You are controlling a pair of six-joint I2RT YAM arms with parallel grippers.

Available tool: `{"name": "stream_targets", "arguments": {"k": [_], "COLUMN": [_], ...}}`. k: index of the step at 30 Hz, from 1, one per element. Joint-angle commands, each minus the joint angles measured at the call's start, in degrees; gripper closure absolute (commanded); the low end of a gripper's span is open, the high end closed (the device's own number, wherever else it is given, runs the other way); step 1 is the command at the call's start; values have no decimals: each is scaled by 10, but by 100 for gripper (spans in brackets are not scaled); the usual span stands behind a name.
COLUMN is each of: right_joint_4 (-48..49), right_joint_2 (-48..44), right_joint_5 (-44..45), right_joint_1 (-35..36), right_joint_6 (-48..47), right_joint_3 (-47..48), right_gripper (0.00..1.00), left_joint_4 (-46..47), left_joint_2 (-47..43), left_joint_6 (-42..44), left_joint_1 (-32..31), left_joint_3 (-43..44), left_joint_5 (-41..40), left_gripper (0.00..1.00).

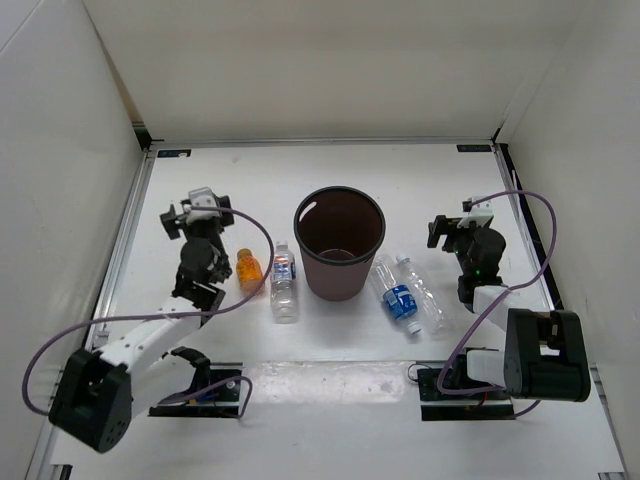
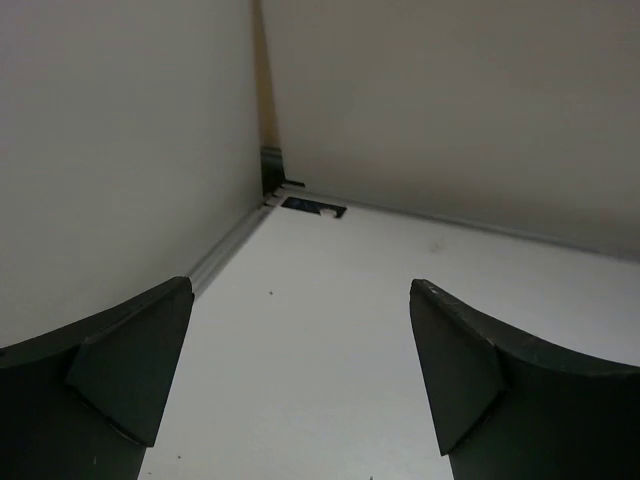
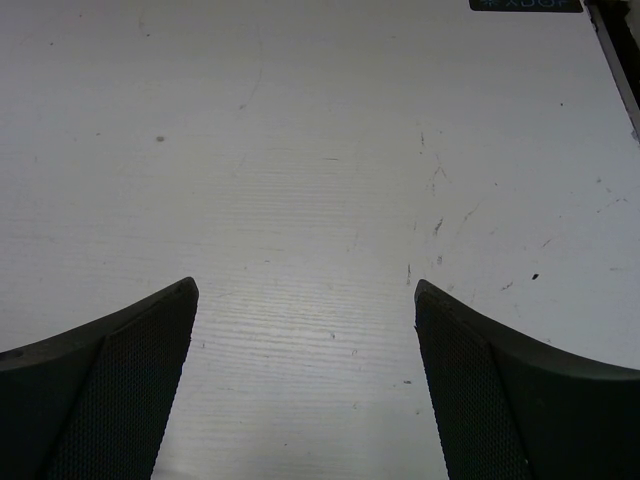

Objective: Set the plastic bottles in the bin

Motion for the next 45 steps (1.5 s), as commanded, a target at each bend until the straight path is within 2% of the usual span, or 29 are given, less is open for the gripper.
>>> {"name": "stream_targets", "arguments": {"k": [1, 5, 6, 8, 9, 10, 11, 12, 13, 14, 16, 17, 18, 19, 21, 22, 24, 25, 27, 28, 31, 34, 37, 39, 40, 41, 42, 43, 45], "right_joint_4": [15, 15, 15, 16, 15, 15, 16, 15, 15, 14, -8, -29, -94, -212, -347, -537, -671, -854, -966, -989, -963, -957, -961, -987, -1000, -1021, -1042, -1059, -1122], "right_joint_2": [0, 0, 0, -1, -1, -1, -1, -1, -1, -1, -9, -21, -36, -56, -62, -52, -6, 3, 16, 16, -41, -121, -188, -194, -196, -190, -185, -169, -135], "right_joint_5": [2, 5, 6, 9, 10, 11, 10, 10, 12, 18, 27, 55, 73, 167, 258, 280, 298, 317, 321, 233, 93, 47, 41, 55, 62, 105, 117, 126, 212], "right_joint_1": [0, 0, -4, 2, 3, 2, 2, 2, 3, 3, 1, 1, 2, 2, 30, 38, 50, 54, 50, 25, -17, 20, 84, 135, 147, 160, 188, 194, 220], "right_joint_6": [1, 0, 1, 0, 1, 0, 1, 1, 1, 2, 11, 18, 35, 68, 131, 149, 202, 291, 333, 337, 249, 248, 252, 249, 248, 248, 245, 241, 246], "right_joint_3": [18, 18, 18, 18, 17, 18, 17, 17, 17, 22, 34, 40, 54, 130, 205, 322, 404, 508, 554, 556, 509, 463, 469, 499, 524, 546, 572, 588, 624], "right_gripper": [10, 10, 10, 10, 10, 10, 10, 10, 10, 10, 10, 10, 10, 10, 10, 10, 10, 10, 10, 10, 10, 10, 10, 10, 10, 10, 10, 10, 10], "left_joint_4": [-153, -61, -78, -242, -529, -608, -740, -797, -807, -802, -730, -716, -722, -734, -765, -777, -794, -795, -798, -808, -816, -832, -898, -927, -969, -1017, -1031, -1028, -953], "left_joint_2": [-52, -106, -137, -198, -228, -238, -235, -232, -228, -228, -257, -267, -279, -283, -283, -286, -293, -304, -315, -320, -315, -291, -225, -110, -74, 30, 57, 76, 84], "left_joint_6": [6, 27, 19, -93, -137, -223, -274, -266, -206, -141, -153, -209, -209, -203, -215, -215, -211, -212, -218, -217, -217, -223, -239, -243, -243, -268, -277, -299, -323], "left_joint_1": [-4, -3, -5, -4, -3, -3, -2, -2, -3, -20, -44, -46, -46, -46, -48, -47, -47, -49, -53, -58, -63, -65, -62, -49, -9, 10, 32, 107, 182], "left_joint_3": [56, 72, 79, 162, 242, 285, 389, 408, 416, 384, 336, 299, 301, 315, 325, 330, 339, 338, 338, 340, 344, 363, 404, 427, 484, 510, 542, 544, 509], "left_joint_5": [-93, -174, -169, -107, -89, -72, 5, 44, 86, 191, 137, 132, 146, 143, 110, 111, 148, 155, 171, 174, 216, 250, 266, 318, 368, 393, 464, 554, 677], "left_gripper": [0, 0, 0, 0, 0, 0, 0, 0, 0, 0, 0, 0, 0, 0, 0, 0, 0, 0, 0, 0, 0, 0, 0, 0, 0, 0, 0, 0, 0]}}
